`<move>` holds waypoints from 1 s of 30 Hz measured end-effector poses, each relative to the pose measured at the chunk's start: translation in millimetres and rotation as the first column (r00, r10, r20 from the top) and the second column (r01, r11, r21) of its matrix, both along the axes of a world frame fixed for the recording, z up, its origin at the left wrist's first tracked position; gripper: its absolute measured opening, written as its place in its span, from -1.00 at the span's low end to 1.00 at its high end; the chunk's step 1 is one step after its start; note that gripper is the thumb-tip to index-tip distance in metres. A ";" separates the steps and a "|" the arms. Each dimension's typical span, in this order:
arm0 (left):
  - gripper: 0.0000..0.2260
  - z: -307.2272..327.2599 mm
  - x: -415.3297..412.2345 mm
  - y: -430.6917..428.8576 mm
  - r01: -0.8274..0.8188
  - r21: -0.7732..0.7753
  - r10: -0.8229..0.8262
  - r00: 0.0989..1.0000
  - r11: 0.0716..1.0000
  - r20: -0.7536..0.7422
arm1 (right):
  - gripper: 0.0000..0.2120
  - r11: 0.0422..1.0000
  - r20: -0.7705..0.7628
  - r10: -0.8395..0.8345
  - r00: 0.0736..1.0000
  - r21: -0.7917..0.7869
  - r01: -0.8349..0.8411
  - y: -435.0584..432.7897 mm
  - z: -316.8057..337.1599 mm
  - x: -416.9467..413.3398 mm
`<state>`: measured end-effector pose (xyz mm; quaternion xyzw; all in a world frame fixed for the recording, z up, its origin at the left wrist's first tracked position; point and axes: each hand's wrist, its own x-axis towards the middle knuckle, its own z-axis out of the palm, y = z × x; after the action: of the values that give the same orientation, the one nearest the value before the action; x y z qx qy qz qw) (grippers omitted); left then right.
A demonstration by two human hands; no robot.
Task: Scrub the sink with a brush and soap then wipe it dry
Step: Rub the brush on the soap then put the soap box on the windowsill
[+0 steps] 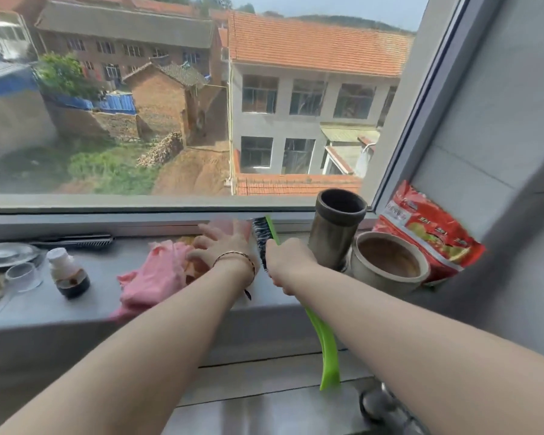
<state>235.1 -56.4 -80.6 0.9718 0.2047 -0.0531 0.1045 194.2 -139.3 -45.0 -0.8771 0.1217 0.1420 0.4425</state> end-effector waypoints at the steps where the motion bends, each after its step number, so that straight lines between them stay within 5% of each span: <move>1: -0.56 1.2 -0.8 1.4 0.003 0.006 -0.003 1.000 1.000 0.015 | -0.63 1.000 0.001 -0.007 1.000 0.005 0.007 3.2 -1.8 -1.0; 9: -0.35 -9.7 -7.5 17.6 -0.034 -0.054 0.030 0.997 0.998 -0.072 | -0.65 1.000 0.005 0.003 1.000 -0.021 -0.002 4.8 -3.1 -26.6; 14: -0.60 29.6 -51.5 29.8 0.045 -0.241 -0.005 0.987 0.969 0.163 | -0.76 0.982 -0.044 -0.133 0.990 0.130 0.137 3.1 8.1 -63.9; 17: -0.73 33.5 -87.7 44.9 0.135 -0.487 0.033 0.946 0.863 0.321 | -0.75 0.920 -0.160 -0.196 0.968 0.310 0.237 6.5 16.9 -105.2; 20: -0.79 20.1 -141.6 49.1 0.097 -0.740 0.118 0.965 0.665 0.232 | -0.72 0.867 -0.232 -0.209 0.950 0.404 0.290 9.1 10.3 -161.1; 23: -0.80 -2.7 -195.6 41.4 0.026 -0.780 0.118 0.985 0.625 0.127 | -0.74 0.828 -0.314 -0.161 0.936 0.473 0.301 2.4 -15.4 -214.7; 30: -0.75 -62.6 -283.8 -2.0 -0.084 -0.781 0.101 0.995 0.619 -0.027 | -0.56 0.987 -0.184 -0.120 0.976 0.088 0.138 -78.4 -91.3 -284.9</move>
<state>-48.7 -58.4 -143.3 0.8190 0.2102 -0.1217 0.5199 -90.7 -217.7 -136.3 -0.8279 0.2103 0.1965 0.4814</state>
